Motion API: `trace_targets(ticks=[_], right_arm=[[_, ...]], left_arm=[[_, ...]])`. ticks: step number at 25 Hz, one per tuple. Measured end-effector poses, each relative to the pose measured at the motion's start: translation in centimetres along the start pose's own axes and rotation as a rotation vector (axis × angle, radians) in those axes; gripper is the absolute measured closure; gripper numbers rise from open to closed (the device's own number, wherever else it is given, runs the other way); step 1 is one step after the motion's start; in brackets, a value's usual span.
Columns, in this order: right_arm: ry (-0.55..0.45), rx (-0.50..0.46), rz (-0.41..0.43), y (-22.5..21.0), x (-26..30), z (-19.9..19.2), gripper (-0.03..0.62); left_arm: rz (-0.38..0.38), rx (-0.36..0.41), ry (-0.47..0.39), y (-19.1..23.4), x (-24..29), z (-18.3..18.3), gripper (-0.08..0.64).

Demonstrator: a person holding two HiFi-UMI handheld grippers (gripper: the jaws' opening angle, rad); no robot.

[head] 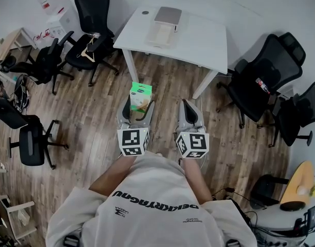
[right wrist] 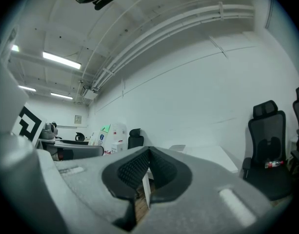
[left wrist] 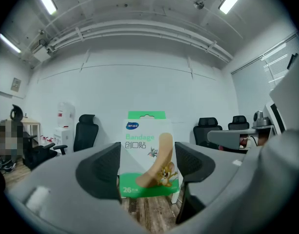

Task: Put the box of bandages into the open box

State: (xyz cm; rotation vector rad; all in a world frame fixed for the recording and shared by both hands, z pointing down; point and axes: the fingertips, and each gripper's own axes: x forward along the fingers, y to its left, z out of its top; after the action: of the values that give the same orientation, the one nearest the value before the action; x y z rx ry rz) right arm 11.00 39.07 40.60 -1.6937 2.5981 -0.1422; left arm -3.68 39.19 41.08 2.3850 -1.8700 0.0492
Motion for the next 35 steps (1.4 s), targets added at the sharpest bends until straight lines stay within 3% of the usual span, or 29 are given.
trace_targets(ticks=[17,24,35], right_arm=[[0.025,0.016,-0.006,-2.7,7.7,-1.7,0.594],[0.051,0.018,-0.012,-3.7,13.9,-2.3,0.594],[0.032,0.025,-0.074,-6.5,25.0,-0.2,0.594]], left_arm=[[0.005,-0.004,0.014,2.0,7.0,-1.4,0.204],[-0.006,-0.021,0.041,4.9,13.1,-1.4,0.204],[-0.057,-0.011,0.049,9.5,23.9,1.1,0.204]])
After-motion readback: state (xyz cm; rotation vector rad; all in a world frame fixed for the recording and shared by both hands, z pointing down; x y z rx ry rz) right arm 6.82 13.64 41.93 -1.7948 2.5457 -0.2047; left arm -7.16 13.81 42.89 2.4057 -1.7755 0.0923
